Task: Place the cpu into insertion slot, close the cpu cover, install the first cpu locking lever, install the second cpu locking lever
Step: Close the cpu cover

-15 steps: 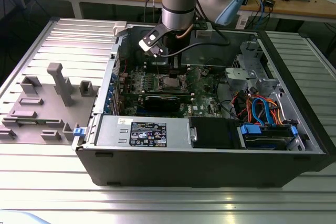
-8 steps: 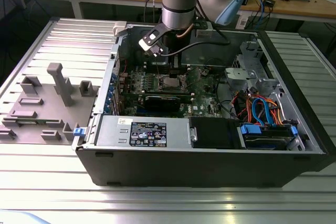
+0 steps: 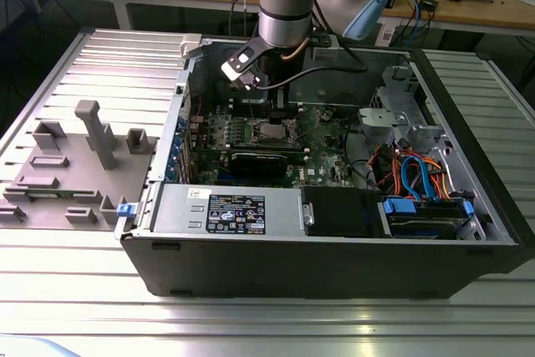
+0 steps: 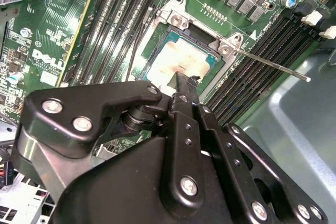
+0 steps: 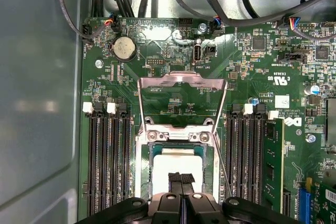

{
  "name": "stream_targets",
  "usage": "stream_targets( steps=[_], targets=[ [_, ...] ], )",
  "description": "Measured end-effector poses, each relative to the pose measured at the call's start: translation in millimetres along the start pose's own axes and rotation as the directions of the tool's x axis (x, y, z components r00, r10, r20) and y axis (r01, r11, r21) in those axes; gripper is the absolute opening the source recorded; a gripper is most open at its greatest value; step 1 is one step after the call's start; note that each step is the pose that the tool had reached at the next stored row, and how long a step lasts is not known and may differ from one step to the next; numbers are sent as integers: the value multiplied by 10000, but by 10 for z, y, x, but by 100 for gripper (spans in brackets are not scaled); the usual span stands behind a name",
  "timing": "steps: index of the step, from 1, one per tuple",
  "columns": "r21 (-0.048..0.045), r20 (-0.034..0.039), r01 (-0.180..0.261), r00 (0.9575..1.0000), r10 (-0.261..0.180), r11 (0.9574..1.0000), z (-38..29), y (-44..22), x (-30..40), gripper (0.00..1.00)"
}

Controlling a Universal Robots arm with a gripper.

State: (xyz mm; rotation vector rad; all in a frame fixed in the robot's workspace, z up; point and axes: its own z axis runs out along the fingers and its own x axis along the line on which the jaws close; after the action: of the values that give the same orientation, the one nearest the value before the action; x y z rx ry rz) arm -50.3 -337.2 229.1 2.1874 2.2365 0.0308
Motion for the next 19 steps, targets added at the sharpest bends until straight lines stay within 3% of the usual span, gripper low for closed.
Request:
stream_targets(
  steps=[9, 19],
  targets=[
    [1, 1, 0, 10000, 0, 10000, -45, 1, 0, 11],
    [2, 3, 0, 10000, 0, 10000, -49, 16, -1, 11]
  ],
)
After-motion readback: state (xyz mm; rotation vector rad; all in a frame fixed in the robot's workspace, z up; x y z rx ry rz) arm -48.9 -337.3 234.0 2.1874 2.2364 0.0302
